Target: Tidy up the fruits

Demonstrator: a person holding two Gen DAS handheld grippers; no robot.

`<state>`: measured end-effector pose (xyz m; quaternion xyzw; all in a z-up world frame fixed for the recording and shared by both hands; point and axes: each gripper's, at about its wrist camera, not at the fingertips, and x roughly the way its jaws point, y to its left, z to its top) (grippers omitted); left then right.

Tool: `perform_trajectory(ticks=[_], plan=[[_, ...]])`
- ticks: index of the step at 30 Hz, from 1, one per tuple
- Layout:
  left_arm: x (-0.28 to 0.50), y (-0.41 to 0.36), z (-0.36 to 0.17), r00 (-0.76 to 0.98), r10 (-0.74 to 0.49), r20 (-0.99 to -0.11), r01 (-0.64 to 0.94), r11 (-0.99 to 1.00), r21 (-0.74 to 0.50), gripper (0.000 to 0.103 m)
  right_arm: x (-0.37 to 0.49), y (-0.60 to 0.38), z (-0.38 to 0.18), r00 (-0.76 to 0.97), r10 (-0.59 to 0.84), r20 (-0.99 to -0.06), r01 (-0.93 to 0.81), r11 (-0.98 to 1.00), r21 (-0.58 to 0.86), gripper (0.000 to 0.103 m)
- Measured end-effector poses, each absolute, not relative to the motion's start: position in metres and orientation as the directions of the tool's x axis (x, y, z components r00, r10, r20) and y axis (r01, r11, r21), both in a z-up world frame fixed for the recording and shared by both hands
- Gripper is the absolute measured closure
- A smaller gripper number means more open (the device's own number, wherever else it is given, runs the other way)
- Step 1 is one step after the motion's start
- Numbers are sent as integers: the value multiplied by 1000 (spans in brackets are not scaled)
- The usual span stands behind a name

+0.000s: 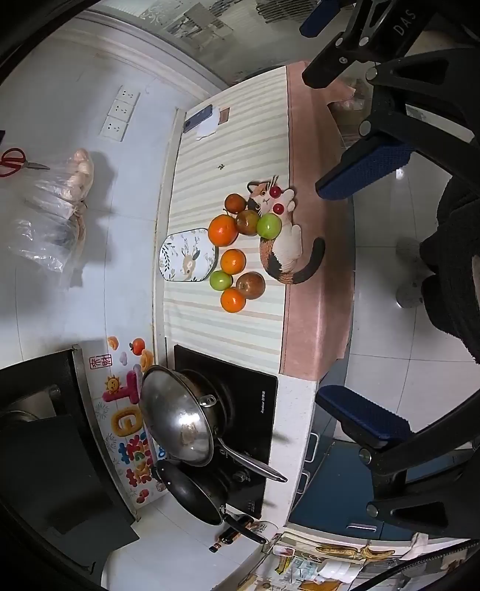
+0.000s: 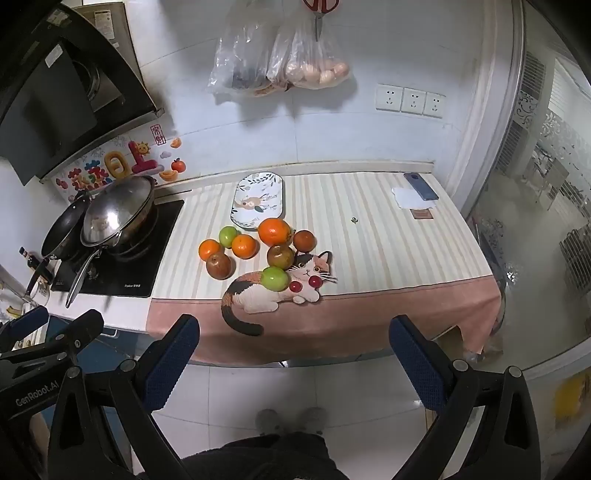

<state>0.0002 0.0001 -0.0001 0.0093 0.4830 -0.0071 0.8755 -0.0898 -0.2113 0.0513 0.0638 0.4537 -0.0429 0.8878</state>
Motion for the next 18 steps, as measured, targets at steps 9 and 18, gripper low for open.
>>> perform_trajectory(ticks=[9,18], plan=[[1,-1,-2,536,-5,-844,26,1000,11,0,-86,-211,50,581,-17,-814,137,988,77,0],[4,-7,0,535,-1,-845,29,999,18,0,-82,-211,49,579,-16,-815,137,988,78,0]])
